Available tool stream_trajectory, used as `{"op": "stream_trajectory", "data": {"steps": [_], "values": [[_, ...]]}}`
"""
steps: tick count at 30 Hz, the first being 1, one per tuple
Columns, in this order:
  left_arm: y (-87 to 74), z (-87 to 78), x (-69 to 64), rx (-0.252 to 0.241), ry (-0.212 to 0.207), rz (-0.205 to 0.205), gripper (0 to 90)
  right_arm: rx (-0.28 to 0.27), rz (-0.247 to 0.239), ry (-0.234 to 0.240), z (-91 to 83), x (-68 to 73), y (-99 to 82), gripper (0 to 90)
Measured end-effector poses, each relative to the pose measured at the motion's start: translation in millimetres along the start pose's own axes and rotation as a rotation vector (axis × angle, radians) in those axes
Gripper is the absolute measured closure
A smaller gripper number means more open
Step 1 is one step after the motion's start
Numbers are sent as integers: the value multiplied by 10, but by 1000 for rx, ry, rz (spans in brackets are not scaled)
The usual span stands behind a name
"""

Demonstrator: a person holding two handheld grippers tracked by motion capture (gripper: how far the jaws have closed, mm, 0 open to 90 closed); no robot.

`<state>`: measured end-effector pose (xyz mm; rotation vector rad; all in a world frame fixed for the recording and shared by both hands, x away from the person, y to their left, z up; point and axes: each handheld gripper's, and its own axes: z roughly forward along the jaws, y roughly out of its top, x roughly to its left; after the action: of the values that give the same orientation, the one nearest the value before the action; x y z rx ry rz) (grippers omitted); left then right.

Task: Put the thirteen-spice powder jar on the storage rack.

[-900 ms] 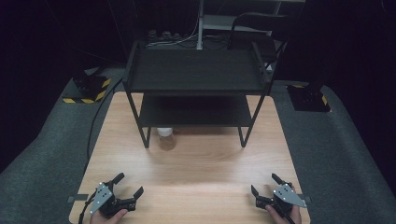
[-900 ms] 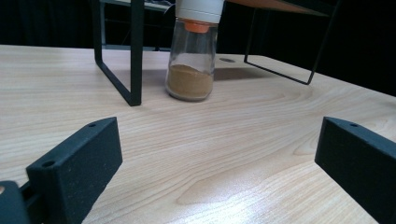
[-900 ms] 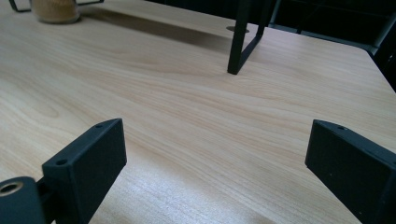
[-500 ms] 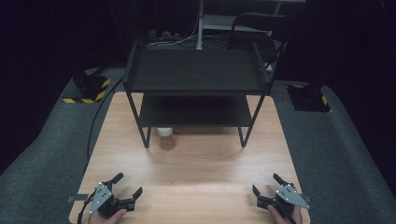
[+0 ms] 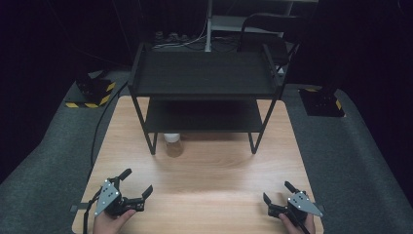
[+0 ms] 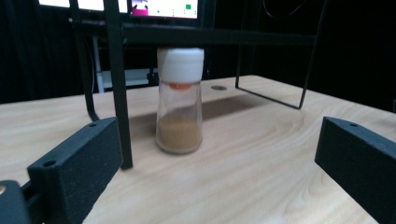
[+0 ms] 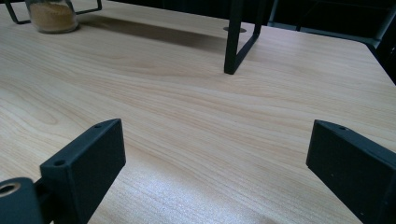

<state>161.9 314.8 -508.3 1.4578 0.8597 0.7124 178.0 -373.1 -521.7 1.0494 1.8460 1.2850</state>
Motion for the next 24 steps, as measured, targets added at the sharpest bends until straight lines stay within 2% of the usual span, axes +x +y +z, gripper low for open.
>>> {"op": "stream_trajectory", "data": {"steps": [4,9,12,17,21,24], "values": [[82,155,-28,2,8,12,13,2,-2,-3,1,7,4,43],[129,410,-79,34,23,28,18,-1,1,-3,-1,6,-2,43],[168,564,-118,49,48,23,19,-2,1,-4,-2,8,-3,43],[230,792,-155,61,62,52,22,-2,3,-5,-3,8,-4,43],[238,971,-188,64,73,37,29,-3,5,-7,-3,10,-6,43],[229,1059,-212,66,81,40,31,-6,7,-8,-6,12,-11,43]]}}
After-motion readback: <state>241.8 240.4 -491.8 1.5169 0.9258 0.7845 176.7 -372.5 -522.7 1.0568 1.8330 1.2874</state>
